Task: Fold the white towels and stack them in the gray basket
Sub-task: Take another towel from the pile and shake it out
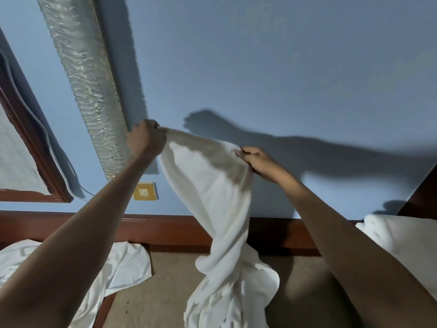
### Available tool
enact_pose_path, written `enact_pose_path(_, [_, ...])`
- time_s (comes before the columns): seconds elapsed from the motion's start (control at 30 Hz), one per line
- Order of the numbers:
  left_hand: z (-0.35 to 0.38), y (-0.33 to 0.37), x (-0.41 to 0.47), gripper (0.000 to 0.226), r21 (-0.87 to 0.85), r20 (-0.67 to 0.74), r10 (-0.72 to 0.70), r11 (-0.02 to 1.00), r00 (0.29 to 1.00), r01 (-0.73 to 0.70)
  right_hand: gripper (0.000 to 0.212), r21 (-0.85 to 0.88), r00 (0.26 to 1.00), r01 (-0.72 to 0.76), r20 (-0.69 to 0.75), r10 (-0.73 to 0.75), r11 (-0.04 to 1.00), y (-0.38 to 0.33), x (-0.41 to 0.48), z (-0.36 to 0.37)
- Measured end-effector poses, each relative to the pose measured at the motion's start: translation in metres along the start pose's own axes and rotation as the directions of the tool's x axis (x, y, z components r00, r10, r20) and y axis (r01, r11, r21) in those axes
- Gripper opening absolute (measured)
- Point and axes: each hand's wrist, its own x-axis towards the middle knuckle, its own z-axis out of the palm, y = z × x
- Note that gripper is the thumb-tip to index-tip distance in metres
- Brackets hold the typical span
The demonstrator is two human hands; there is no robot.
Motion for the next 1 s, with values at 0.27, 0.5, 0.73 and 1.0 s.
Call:
enact_pose_path(0.27, [0.010, 0.037, -0.044, 0.044, -0.420, 0.801, 0.355, 0.907, 0.482, 0.029, 0.020, -0.020, 0.981, 0.105, 0.163, -0.101, 0.994, -0.059, 0.005, -0.004])
enact_pose_path(0.5, [0.006, 0.037, -0.036, 0.023, -0.654, 0.677, 0.480, 0.740, 0.557, 0.157, 0.044, 0.029, 0.986, 0.060, 0.153, -0.064, 0.998, -0.053, -0.009, -0.008])
enact_pose_path(0.73, [0.006, 0.031, -0.035, 0.027, -0.764, 0.495, 0.267, 0.586, 0.827, 0.269, 0.022, -0.035, 0.985, 0.007, 0.170, -0.001, 0.999, -0.030, -0.015, 0.015])
enact_pose_path(1.0, [0.025, -0.071, -0.038, 0.026, -0.582, 0.375, -0.150, 0.730, 0.915, 0.358, 0.048, -0.246, 0.962, -0.135, 0.199, 0.186, 0.960, 0.039, -0.021, 0.029])
